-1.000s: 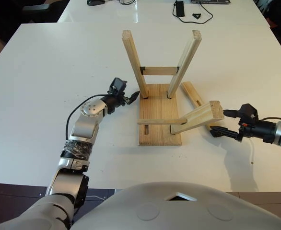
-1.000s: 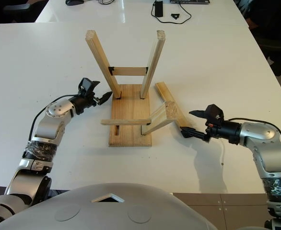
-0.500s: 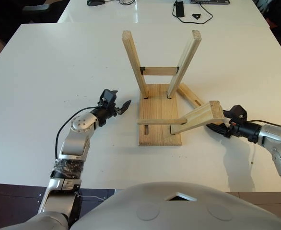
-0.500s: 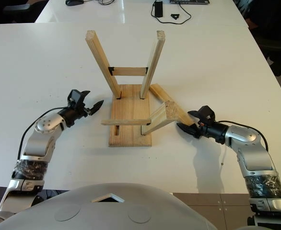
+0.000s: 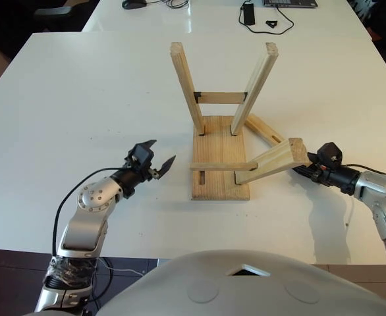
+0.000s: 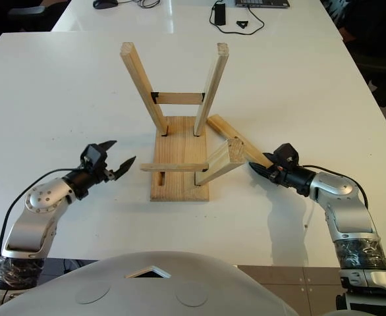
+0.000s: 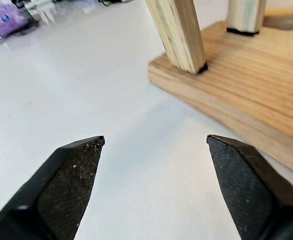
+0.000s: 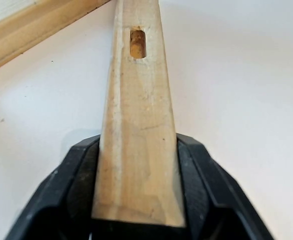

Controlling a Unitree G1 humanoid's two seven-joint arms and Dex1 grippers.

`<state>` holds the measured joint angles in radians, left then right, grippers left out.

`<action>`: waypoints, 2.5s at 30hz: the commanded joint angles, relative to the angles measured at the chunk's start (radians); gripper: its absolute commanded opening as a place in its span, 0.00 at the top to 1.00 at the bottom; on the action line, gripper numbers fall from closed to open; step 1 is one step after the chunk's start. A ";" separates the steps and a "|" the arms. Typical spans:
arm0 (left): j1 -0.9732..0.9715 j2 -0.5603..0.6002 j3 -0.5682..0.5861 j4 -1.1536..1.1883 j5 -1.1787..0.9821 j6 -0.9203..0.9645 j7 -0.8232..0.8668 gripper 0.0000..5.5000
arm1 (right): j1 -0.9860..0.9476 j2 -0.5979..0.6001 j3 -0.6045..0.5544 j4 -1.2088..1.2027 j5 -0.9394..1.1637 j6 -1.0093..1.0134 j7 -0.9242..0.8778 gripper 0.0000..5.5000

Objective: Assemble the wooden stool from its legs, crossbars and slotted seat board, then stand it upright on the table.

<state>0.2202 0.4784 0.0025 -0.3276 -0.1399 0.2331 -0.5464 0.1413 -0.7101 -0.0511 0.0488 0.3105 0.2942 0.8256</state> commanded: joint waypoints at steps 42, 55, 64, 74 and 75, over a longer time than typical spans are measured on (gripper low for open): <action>-0.684 0.118 0.091 -0.322 -1.243 0.597 0.073 0.45 | -0.474 -0.099 -0.133 -0.430 0.738 0.418 0.347 0.63; -0.674 0.119 0.078 -0.307 -1.184 0.577 0.020 0.61 | -0.460 -0.103 -0.106 -0.417 0.643 0.382 0.402 0.63; -0.673 0.109 0.067 -0.298 -1.139 0.565 0.003 0.62 | -0.481 -0.072 -0.101 -0.391 0.603 0.353 0.354 0.51; -0.700 0.137 0.110 -0.254 -1.122 0.558 -0.025 0.63 | -0.430 -0.075 -0.163 -0.391 0.631 0.347 0.344 0.43; -0.697 0.155 0.117 -0.247 -1.110 0.559 -0.042 0.63 | -0.427 -0.072 -0.184 -0.391 0.651 0.353 0.334 0.43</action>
<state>-0.4623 0.5906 0.0968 -0.5875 -1.2726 0.7936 -0.5567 -0.2884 -0.7836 -0.1899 -0.3395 0.9280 0.6390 1.1778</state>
